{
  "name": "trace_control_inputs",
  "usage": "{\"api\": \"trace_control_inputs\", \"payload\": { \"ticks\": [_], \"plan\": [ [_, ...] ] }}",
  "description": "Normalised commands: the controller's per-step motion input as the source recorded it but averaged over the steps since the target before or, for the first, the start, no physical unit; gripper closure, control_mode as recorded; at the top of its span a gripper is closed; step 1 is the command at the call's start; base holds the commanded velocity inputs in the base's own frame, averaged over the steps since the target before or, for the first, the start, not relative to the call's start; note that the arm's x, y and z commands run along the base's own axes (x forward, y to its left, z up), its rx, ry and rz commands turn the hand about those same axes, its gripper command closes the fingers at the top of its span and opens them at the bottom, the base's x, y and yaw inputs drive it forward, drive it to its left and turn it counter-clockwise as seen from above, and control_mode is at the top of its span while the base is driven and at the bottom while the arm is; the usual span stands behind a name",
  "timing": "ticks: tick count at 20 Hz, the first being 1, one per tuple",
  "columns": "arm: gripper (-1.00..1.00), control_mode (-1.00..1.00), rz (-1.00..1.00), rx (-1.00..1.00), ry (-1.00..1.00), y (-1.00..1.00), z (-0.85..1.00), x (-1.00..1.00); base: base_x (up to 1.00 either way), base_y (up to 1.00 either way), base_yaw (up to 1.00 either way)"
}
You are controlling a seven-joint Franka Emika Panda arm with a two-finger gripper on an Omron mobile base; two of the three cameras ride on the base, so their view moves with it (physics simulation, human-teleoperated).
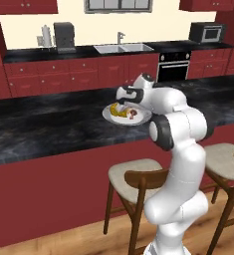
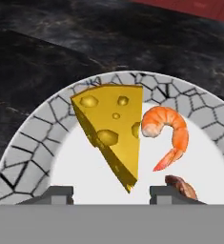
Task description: Take the cheese, shrimp, and mushroom from the fridge and place them on the plate on the dining counter to create an appetizer plate.
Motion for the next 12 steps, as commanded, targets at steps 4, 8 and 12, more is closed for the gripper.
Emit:
{"api": "trace_control_inputs", "payload": {
  "ticks": [4, 8, 12],
  "plan": [
    [-1.0, -1.0, -0.03, 0.0, 0.01, -0.27, 0.66, -0.95, 0.0, 0.0, 0.0],
    [-1.0, -1.0, -0.07, 0.0, -0.03, -0.55, 0.42, -1.0, 0.0, 0.0, 0.0],
    [-1.0, -1.0, -0.08, 0.0, -0.06, -0.58, 0.52, -1.0, 0.0, 0.0, 0.0]
  ]
}}
